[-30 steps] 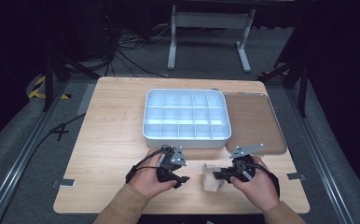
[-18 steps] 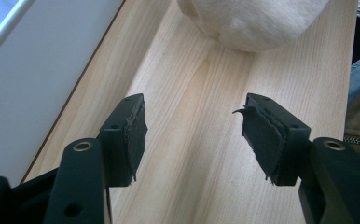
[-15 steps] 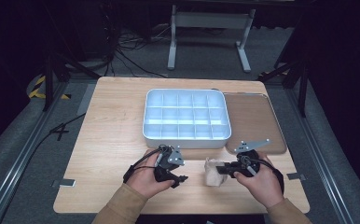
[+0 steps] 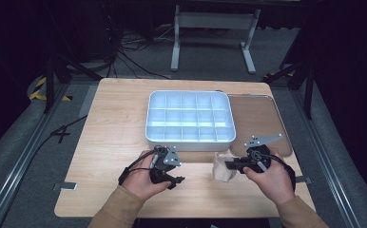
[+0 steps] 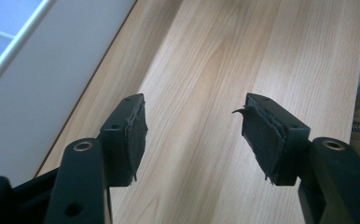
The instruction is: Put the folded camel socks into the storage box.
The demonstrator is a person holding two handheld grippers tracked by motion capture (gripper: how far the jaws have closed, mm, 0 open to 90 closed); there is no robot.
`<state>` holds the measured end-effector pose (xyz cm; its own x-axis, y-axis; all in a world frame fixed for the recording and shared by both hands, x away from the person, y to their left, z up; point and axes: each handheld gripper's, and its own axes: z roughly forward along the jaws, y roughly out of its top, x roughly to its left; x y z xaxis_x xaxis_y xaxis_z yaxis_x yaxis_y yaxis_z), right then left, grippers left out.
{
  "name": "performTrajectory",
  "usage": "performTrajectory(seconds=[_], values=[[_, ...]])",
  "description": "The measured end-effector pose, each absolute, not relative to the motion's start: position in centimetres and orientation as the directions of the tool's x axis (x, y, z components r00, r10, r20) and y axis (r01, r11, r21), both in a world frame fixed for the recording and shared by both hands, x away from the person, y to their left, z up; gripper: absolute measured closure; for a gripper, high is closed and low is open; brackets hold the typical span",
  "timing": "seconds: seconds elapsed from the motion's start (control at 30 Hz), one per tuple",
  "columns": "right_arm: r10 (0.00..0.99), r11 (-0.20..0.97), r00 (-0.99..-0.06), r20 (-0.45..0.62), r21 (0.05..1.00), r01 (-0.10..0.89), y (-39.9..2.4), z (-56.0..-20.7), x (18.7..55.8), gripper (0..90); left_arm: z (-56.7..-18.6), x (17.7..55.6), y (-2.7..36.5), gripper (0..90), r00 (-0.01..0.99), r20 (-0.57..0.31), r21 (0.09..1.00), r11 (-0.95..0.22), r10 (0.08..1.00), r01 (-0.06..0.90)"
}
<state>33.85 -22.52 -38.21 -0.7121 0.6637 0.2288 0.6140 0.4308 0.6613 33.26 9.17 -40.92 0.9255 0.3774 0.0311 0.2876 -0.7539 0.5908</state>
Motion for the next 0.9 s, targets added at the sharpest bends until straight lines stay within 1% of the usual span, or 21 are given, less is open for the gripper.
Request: performTrajectory(seconds=[0.23,0.57,0.73,0.9], values=[[0.678,0.430,-0.704,0.213,0.662,0.614,-22.9,-36.7,34.5,79.5,-40.7,33.2,10.6,40.3,0.912,0.029,0.589,-0.744,0.409,0.315],[0.691,0.436,-0.700,0.179,0.670,0.601,-22.9,-34.1,35.2,79.5,-40.0,33.1,12.5,40.2,0.887,0.023,0.618,-0.704,0.460,0.349],[0.708,0.440,-0.689,0.155,0.665,0.603,-22.9,-32.7,35.8,79.6,-39.8,33.1,12.9,40.3,0.882,0.020,0.631,-0.690,0.470,0.353],[0.725,0.436,-0.674,0.141,0.664,0.607,-22.9,-31.9,36.6,79.6,-39.8,33.2,13.0,40.4,0.882,0.025,0.635,-0.689,0.471,0.349]])
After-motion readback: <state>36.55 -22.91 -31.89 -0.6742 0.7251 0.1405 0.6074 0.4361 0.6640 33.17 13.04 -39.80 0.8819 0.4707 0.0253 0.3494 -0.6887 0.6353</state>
